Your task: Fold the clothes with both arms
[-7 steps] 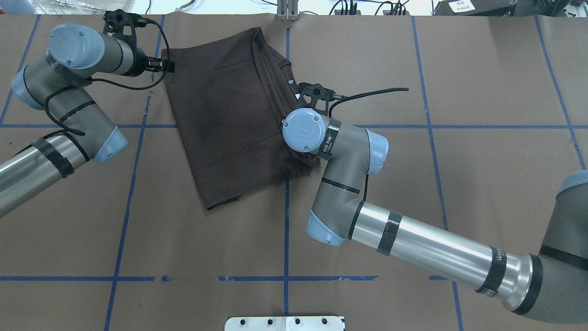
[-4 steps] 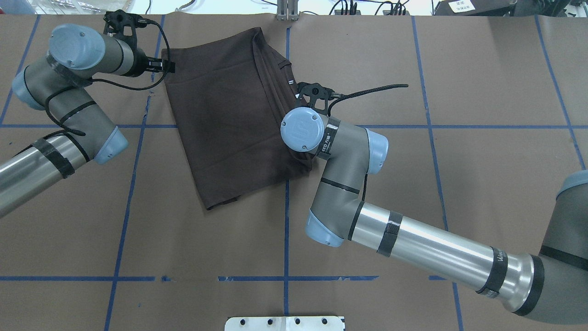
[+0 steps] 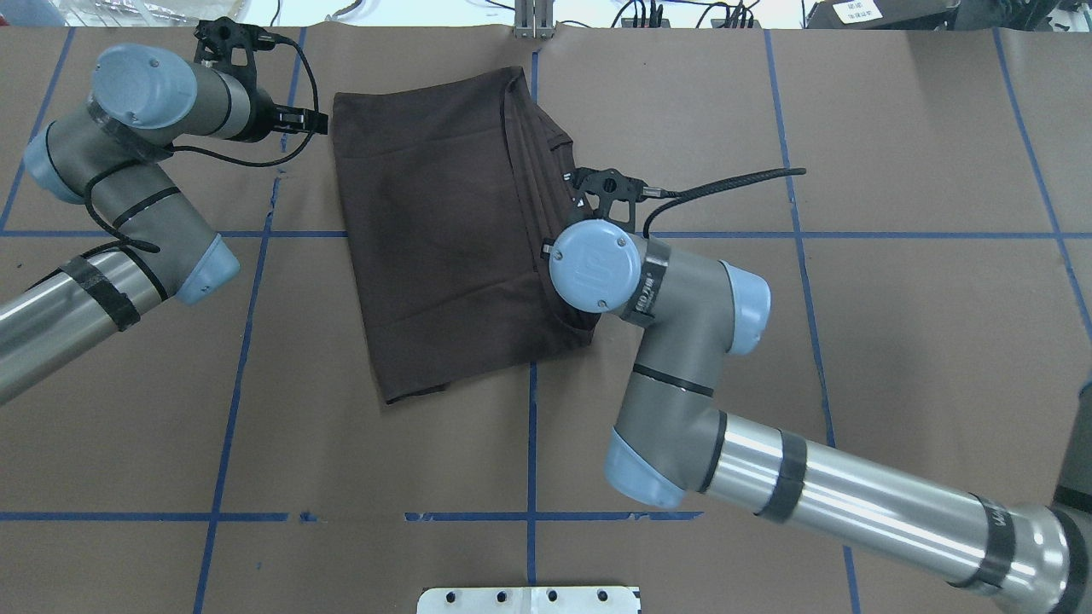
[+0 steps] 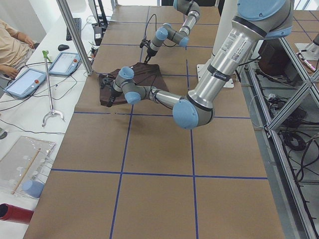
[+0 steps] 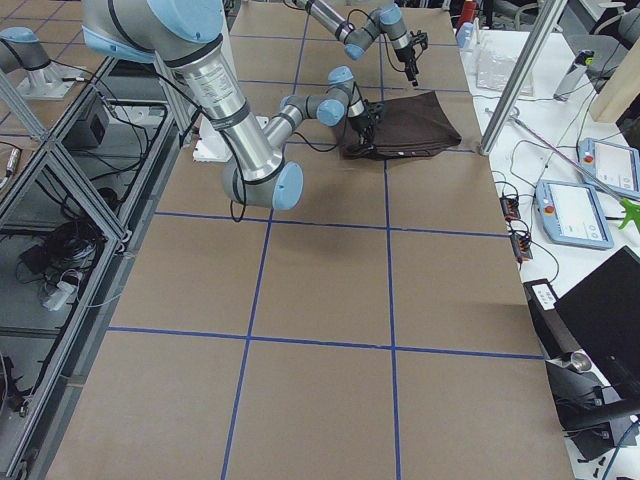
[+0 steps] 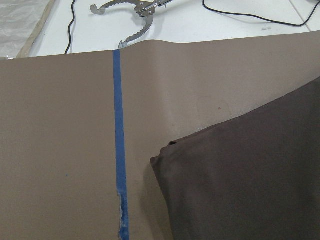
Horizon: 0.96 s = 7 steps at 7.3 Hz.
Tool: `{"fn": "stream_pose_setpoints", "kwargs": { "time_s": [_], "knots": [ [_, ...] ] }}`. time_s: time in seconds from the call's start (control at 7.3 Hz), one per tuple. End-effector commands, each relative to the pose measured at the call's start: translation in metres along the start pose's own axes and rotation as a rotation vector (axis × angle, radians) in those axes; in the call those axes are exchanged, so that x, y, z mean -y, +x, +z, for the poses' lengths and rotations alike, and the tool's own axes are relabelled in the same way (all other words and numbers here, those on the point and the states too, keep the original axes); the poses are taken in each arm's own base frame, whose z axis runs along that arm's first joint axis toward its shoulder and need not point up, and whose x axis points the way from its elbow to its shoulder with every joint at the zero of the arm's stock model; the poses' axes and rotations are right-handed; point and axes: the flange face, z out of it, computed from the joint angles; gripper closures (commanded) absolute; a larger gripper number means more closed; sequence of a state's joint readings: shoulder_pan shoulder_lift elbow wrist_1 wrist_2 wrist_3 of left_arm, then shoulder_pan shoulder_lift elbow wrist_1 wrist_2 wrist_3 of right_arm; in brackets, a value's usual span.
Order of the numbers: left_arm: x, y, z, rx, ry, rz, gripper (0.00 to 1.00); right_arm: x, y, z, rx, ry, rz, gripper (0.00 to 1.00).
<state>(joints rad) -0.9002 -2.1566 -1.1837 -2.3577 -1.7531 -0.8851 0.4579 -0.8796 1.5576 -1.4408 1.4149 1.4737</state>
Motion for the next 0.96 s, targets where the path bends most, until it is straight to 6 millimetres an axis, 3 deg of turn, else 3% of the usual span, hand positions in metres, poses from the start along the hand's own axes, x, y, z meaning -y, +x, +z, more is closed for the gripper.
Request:
{"fn": "stream_pose_setpoints", "kwargs": {
  "time_s": [0.0, 0.14, 0.27, 0.41, 0.55, 0.68, 0.82],
  "knots": [
    [0.000, 0.009, -0.005, -0.016, 0.007, 0.000, 0.00, -0.067, 0.062, -0.052, 0.047, -0.004, -0.072, 1.00],
    [-0.003, 0.014, -0.004, -0.022, 0.003, -0.018, 0.00, -0.099, 0.093, -0.063, 0.049, -0.001, -0.110, 1.00],
    [-0.003, 0.015, -0.005, -0.024, 0.003, -0.019, 0.00, -0.115, 0.106, -0.065, 0.044, 0.000, -0.127, 1.00],
    [-0.003, 0.016, -0.005, -0.025, 0.004, -0.018, 0.00, -0.120, 0.121, -0.058, 0.019, 0.005, -0.141, 1.00],
    [-0.003, 0.016, -0.006, -0.026, 0.004, -0.018, 0.00, -0.119, 0.122, -0.060, 0.023, 0.005, -0.140, 1.00],
    [-0.003, 0.017, -0.006, -0.028, 0.004, -0.018, 0.00, -0.121, 0.121, -0.059, 0.022, 0.004, -0.142, 0.16],
    [-0.001, 0.020, -0.008, -0.033, 0.006, -0.017, 0.00, -0.117, 0.118, -0.067, 0.039, 0.003, -0.148, 0.00]
  ]
}}
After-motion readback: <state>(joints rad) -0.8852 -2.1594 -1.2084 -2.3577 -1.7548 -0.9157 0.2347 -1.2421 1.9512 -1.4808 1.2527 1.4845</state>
